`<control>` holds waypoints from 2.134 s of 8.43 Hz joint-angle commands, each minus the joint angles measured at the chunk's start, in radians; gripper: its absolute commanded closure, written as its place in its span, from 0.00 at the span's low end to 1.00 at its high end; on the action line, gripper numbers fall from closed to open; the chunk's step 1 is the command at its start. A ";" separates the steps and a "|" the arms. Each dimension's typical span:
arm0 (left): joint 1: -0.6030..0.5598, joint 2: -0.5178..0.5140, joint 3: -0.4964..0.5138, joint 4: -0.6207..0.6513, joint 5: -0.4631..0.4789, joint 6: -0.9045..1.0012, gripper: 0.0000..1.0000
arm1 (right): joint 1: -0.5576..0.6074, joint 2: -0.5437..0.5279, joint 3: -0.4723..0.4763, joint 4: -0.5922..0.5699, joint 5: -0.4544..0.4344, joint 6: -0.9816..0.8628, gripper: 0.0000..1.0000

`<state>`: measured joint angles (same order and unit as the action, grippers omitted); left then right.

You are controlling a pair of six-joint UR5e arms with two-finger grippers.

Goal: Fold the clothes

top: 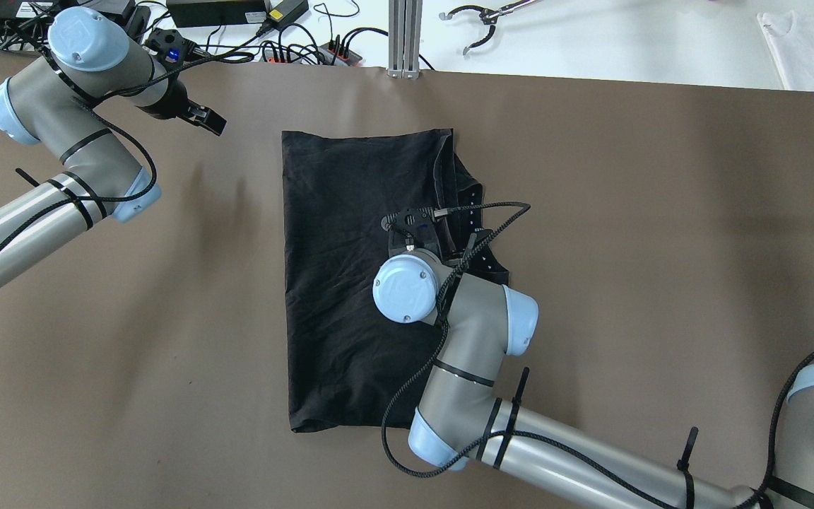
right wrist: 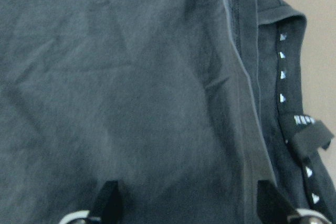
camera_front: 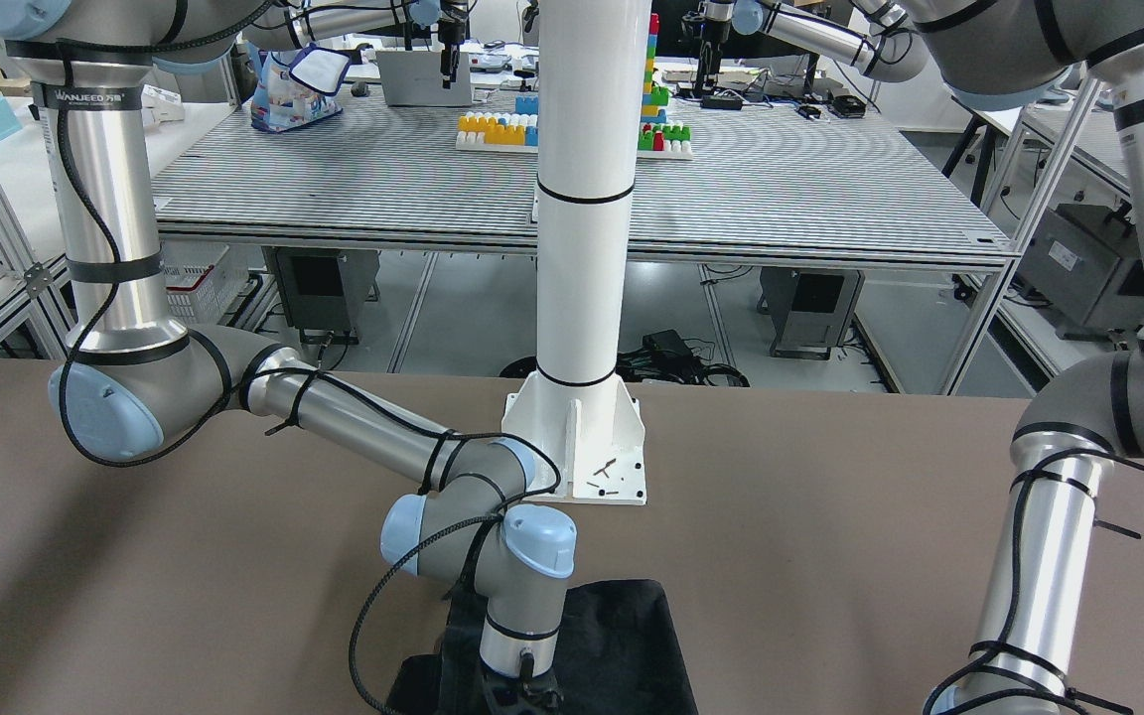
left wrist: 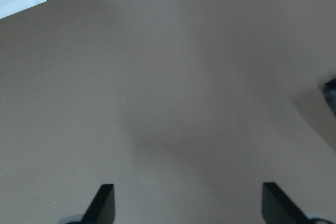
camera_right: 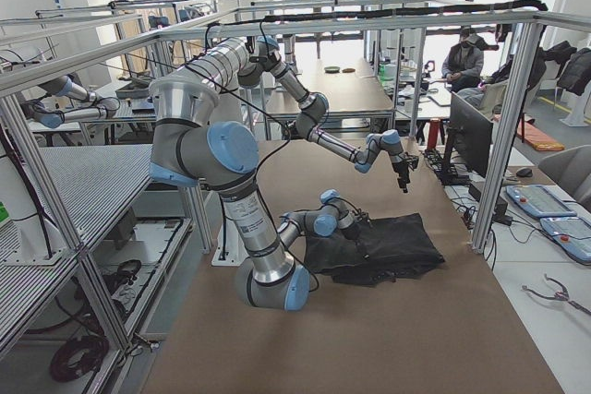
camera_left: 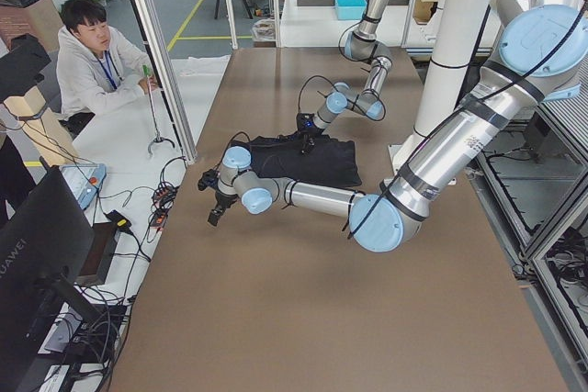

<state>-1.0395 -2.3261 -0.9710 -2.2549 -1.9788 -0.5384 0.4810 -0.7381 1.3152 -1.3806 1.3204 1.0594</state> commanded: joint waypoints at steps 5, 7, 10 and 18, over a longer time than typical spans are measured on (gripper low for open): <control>0.001 -0.002 0.000 0.000 0.000 0.000 0.00 | 0.172 0.042 -0.142 0.061 0.144 -0.144 0.07; -0.001 0.001 -0.018 0.000 -0.002 -0.002 0.00 | 0.200 0.002 -0.090 0.118 0.233 -0.127 0.07; 0.001 0.002 -0.052 0.003 -0.002 -0.053 0.00 | 0.211 -0.131 0.037 0.181 0.258 -0.078 0.08; 0.247 0.348 -0.654 -0.002 0.091 -0.824 0.00 | 0.176 -0.515 0.492 0.386 0.310 0.603 0.07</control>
<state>-0.8840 -2.0821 -1.4608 -2.2564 -1.9776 -1.1659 0.6768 -1.1919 1.7907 -1.1236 1.6351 1.4906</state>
